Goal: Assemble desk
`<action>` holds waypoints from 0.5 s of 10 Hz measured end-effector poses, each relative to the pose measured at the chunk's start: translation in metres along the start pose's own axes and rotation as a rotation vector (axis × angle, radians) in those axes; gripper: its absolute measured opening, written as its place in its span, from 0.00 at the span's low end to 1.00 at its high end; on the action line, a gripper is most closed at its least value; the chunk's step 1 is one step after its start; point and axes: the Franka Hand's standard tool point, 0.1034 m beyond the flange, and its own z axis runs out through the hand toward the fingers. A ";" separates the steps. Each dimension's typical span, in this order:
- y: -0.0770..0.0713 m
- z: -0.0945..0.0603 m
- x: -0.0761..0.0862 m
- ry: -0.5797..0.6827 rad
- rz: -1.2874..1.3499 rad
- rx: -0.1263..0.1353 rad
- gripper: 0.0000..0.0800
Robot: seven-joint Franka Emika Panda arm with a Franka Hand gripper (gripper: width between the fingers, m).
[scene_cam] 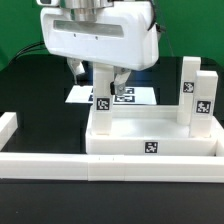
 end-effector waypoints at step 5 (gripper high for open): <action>-0.008 0.001 -0.003 0.021 -0.501 -0.045 0.81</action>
Offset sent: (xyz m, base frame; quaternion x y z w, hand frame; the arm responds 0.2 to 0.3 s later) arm 0.0020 0.0094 0.0004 -0.0386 0.0227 -0.2843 0.9577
